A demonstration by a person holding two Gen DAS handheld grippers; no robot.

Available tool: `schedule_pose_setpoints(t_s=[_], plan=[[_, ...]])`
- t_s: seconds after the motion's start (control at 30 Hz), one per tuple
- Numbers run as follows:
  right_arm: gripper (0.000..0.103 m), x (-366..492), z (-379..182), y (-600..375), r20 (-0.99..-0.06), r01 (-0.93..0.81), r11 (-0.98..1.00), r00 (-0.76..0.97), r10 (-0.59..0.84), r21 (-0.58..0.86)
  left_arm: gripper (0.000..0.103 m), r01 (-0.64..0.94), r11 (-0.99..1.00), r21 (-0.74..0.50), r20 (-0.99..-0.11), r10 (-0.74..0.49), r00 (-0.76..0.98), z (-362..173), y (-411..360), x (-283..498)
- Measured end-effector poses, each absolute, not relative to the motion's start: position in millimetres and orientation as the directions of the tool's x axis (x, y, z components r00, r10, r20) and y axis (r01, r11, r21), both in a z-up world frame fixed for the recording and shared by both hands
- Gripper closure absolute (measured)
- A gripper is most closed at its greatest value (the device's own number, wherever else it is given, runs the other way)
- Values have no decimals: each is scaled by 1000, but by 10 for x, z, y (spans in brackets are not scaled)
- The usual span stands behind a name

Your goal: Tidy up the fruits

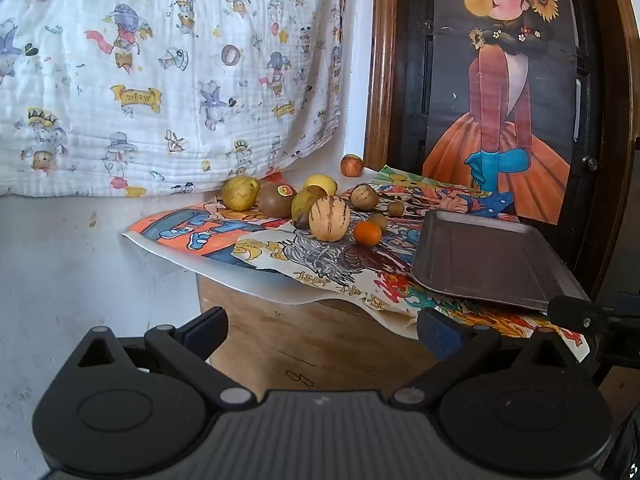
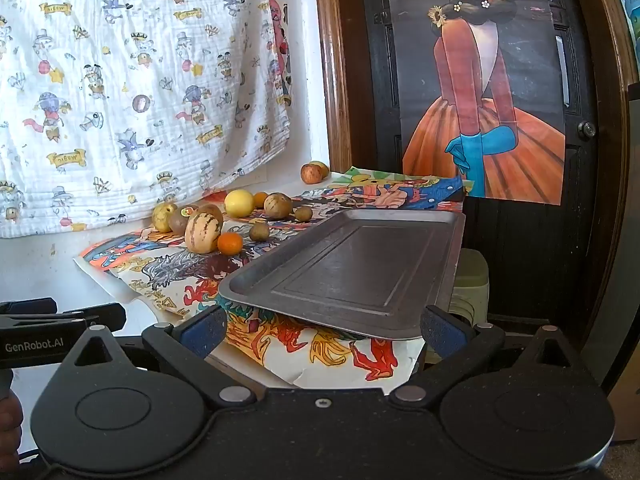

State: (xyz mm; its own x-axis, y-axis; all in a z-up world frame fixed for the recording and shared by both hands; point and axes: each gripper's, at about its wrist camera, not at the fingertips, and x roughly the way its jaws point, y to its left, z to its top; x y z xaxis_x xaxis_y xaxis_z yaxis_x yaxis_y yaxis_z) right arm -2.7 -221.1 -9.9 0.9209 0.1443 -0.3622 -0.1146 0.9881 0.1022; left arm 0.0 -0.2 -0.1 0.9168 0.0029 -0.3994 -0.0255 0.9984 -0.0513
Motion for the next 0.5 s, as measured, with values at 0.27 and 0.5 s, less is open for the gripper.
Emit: schedule_pose_setpoints(t_s=[0.27, 0.5], plan=[[0, -24, -101, -2215, -364, -114, 988, 920, 144, 102, 0, -26, 998, -55, -401, 1, 916, 2, -3, -2], [0, -24, -103, -2210, -366, -114, 988, 919, 144, 103, 0, -26, 998, -56, -403, 1, 915, 4, -3, -3]])
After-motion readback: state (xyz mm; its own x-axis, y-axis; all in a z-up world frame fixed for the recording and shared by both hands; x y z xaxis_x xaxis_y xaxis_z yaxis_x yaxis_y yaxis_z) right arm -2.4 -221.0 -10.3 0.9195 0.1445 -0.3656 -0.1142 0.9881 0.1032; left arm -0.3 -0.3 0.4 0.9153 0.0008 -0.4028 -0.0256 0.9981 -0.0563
